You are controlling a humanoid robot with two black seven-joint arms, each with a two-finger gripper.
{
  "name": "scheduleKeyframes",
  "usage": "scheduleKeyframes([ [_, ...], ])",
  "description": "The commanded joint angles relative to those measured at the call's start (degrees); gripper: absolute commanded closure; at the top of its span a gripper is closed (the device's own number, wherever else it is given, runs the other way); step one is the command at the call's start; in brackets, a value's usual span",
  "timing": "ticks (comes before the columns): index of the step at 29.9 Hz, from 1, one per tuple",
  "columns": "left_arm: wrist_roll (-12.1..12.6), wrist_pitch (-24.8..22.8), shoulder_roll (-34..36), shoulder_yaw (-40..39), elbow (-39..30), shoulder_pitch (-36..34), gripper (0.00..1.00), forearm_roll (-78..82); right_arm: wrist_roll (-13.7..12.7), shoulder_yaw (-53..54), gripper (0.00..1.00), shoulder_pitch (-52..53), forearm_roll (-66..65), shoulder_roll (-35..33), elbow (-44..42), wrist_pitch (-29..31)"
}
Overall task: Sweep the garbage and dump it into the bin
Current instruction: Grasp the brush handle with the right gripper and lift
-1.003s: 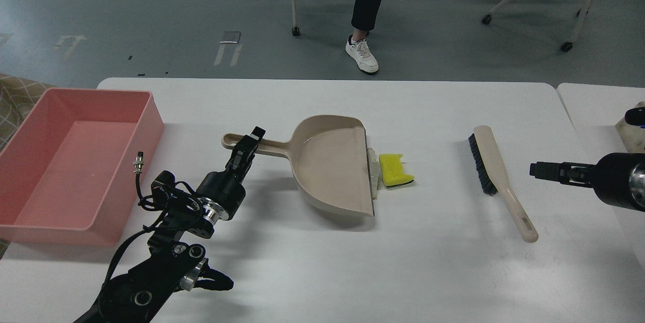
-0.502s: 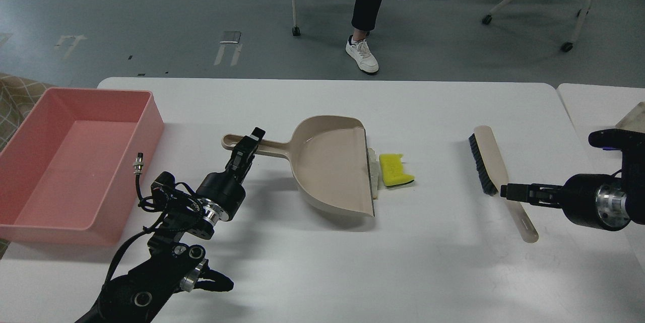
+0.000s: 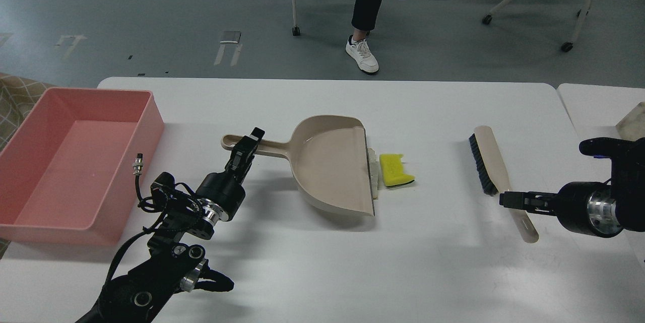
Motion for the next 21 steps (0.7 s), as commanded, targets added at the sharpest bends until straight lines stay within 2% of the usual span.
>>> scheduleKeyframes([
  [1, 0.0, 0.0, 0.0, 0.0, 0.0, 0.0, 0.92, -0.1, -0.3, 0.0, 0.34, -1.2, -0.1, 1.2, -0.2, -0.9],
  [4, 0.0, 0.0, 0.0, 0.0, 0.0, 0.0, 0.92, -0.1, -0.5, 0.0, 0.34, -1.4, -0.1, 1.2, -0.2, -0.9],
  [11, 0.0, 0.0, -0.1, -0.2, 0.1, 0.0, 0.92, -0.1, -1.4, 0.0, 0.44, -1.7, -0.3, 1.2, -0.3, -1.0],
  [15, 0.0, 0.0, -0.6, -0.2, 0.5, 0.0, 0.92, -0.1, -1.8, 0.0, 0.53, -1.7, -0.3, 1.2, -0.3, -1.0],
  [17, 0.0, 0.0, -0.7, -0.2, 0.6, 0.0, 0.92, -0.1, -2.9, -0.1, 0.67, -2.4, -0.3, 1.2, -0.2, -1.0],
  [21, -0.1, 0.0, -0.6, -0.2, 0.6, 0.0, 0.92, -0.1, -3.4, 0.0, 0.71, -2.6, -0.3, 1.2, -0.2, -1.0],
])
